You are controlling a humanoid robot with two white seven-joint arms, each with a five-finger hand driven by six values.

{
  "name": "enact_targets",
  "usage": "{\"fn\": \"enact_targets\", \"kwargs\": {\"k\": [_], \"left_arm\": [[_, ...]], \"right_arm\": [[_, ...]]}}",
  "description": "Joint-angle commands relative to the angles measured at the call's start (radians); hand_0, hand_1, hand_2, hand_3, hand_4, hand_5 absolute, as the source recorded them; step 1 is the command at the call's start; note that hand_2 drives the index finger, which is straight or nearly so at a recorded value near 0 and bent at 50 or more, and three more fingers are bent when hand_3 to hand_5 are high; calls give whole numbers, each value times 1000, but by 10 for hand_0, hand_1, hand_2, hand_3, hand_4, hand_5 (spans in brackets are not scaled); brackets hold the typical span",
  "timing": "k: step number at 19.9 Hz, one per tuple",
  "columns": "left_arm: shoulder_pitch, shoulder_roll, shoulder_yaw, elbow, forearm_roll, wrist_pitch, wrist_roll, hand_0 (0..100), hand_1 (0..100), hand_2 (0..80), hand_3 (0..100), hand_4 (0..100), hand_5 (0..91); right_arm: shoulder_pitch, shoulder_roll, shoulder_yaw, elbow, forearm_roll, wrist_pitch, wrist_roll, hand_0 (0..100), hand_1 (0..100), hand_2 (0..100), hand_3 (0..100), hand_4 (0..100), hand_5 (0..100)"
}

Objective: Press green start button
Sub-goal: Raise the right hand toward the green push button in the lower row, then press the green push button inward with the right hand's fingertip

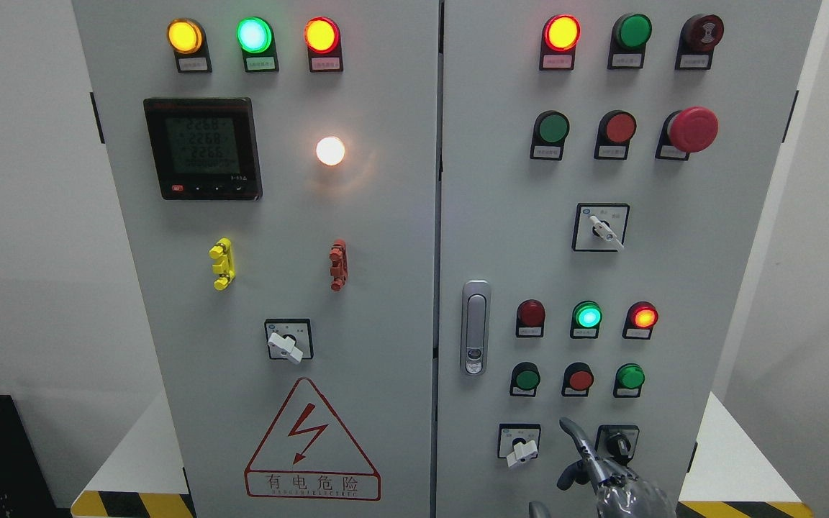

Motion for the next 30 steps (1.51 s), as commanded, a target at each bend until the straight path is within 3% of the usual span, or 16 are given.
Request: {"fn": "enact_targets", "kwargs": {"k": [1,30], "left_arm": [[0,0,0,0,0,0,0,120,556,0,0,0,0],[0,0,0,0,0,0,0,120,556,0,0,0,0]], "right_arm": [[-50,2,-4,33,64,2,1,485,299,0,628,611,538],[-183,5,0,202,118,11,4,507,319,0,650,625,545]]}}
